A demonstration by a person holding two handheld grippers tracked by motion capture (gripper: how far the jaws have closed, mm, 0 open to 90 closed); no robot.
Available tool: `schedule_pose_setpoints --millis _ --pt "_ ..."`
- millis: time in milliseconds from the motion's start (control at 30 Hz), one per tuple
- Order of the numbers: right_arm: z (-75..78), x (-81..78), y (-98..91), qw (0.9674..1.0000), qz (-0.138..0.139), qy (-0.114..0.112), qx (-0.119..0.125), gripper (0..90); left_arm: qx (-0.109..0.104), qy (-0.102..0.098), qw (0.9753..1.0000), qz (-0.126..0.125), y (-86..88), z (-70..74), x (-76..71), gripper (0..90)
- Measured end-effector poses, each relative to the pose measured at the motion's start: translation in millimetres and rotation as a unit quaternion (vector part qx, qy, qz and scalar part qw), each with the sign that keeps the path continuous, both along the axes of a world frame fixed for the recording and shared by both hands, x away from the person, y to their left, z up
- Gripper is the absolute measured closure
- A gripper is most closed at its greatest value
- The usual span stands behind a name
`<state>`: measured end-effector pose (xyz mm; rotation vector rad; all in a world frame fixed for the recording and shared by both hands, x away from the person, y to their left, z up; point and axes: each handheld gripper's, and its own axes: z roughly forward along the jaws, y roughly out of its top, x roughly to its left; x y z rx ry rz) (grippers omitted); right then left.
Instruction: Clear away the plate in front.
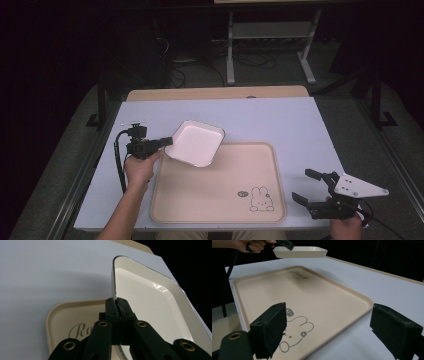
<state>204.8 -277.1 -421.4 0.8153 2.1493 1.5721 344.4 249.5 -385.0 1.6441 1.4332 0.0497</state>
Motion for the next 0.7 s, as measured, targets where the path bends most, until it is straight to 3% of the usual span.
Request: schedule_pose_setpoints --millis 700 --pt "0.1 -0.2 4.2 0.9998 0.006 0.002 -0.018 13.0 0.009 0.003 0.9999 0.005 -11.9 -16.3 -24.6 88.6"
